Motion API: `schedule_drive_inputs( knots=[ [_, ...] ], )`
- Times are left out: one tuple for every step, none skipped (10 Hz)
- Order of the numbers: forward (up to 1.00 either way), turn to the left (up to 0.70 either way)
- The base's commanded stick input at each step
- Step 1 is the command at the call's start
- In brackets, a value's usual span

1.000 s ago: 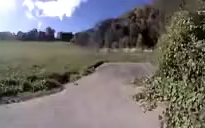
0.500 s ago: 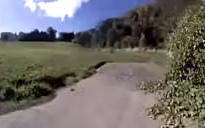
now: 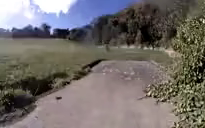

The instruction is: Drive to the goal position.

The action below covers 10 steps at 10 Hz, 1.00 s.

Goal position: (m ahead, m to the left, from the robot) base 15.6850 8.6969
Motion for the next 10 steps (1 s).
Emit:
schedule_drive_inputs(
  knots=[
    [0.00, -1.00],
    [0.00, -1.00],
    [0.00, -0.84],
    [0.00, -0.56],
    [0.00, 0.00],
    [0.00, 0.00],
    [0.00, 0.00],
    [0.00, 0.00],
    [0.00, 0.00],
    [0.00, 0.00]
  ],
)
